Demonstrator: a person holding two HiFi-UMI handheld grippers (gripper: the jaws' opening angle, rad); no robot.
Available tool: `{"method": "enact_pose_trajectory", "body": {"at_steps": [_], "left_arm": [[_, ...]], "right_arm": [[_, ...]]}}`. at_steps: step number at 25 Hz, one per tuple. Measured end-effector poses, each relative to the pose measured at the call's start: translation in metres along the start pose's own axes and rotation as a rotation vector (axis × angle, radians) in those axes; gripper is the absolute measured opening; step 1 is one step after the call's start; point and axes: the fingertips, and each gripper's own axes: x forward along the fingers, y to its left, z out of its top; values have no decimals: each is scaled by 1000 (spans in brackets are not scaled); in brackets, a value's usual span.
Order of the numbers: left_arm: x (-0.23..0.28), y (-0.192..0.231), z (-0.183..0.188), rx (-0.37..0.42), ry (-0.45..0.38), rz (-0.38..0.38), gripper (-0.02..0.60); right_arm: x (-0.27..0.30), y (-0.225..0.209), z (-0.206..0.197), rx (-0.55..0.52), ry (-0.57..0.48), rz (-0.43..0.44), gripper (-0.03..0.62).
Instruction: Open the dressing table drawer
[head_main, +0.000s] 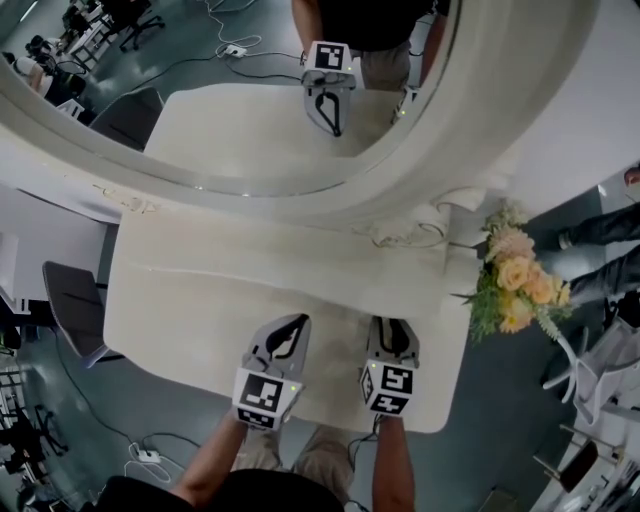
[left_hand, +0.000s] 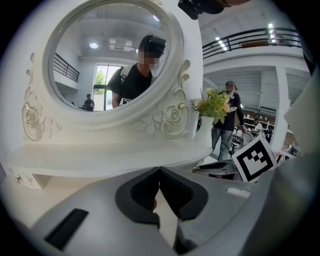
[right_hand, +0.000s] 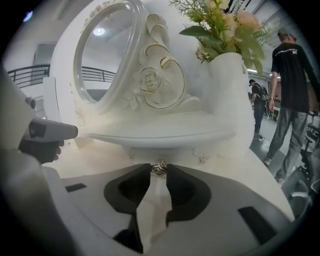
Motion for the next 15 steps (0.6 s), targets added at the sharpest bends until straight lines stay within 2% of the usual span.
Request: {"method": "enact_pose_trajectory", "body": {"at_steps": [15], "left_arm": [[-10, -4, -4, 5, 10, 1, 3]], "right_arm": [[-10, 1, -8, 3, -8, -17, 95]]}}
